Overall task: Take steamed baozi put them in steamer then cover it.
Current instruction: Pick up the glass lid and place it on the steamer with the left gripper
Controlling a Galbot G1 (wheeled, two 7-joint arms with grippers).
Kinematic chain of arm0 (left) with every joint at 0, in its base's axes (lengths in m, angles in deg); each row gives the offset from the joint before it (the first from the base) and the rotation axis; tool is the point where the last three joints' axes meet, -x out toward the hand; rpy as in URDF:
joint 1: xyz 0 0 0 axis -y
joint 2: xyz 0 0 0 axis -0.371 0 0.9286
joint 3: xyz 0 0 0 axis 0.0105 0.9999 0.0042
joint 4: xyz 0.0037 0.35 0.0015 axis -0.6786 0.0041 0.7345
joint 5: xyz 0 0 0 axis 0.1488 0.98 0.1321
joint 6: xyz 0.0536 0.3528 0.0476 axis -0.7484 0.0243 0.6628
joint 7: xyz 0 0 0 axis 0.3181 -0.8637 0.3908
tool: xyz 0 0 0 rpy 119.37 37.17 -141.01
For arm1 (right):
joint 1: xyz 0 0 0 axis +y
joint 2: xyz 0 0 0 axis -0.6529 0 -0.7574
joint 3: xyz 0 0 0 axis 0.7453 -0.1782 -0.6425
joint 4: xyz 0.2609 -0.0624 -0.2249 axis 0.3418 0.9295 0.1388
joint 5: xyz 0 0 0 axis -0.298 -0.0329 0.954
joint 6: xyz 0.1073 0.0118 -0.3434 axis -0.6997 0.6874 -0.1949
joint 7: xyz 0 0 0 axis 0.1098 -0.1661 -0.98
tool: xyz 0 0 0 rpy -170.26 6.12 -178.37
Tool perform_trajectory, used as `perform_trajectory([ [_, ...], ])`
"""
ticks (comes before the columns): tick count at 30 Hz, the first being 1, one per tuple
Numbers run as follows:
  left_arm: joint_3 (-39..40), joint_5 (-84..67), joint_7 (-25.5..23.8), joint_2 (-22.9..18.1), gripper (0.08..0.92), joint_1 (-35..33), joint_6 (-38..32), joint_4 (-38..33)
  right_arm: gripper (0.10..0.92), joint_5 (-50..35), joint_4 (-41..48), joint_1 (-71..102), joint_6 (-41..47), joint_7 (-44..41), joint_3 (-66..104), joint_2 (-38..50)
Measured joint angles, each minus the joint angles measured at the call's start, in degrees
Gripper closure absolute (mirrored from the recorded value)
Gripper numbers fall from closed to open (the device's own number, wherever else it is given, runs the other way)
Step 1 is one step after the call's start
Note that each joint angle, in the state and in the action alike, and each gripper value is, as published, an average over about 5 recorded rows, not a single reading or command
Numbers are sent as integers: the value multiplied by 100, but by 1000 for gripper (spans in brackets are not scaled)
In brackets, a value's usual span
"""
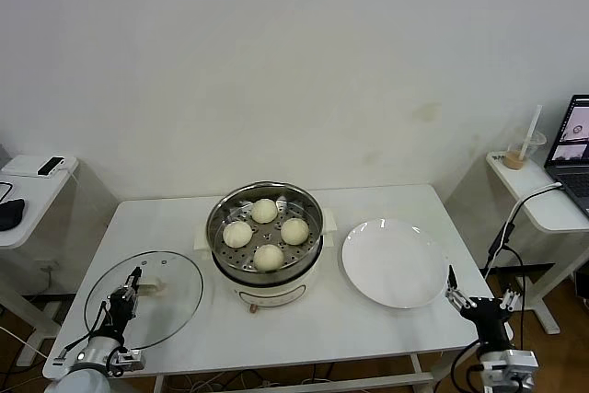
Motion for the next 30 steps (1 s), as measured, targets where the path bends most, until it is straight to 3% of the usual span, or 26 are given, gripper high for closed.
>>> perform_trajectory([
  [8,-284,-47,-181,99,854,-228,279,-773,203,-48,-86,56,32,-28,-6,91],
  [20,-891,-385,-837,427,854,-262,737,-1511,203,-78,-220,169,36,-51,-32,139],
  [30,-763,-1005,-1173,720,854,-238,1211,-2184,203,19,-245,176,34,-68,-128,117],
])
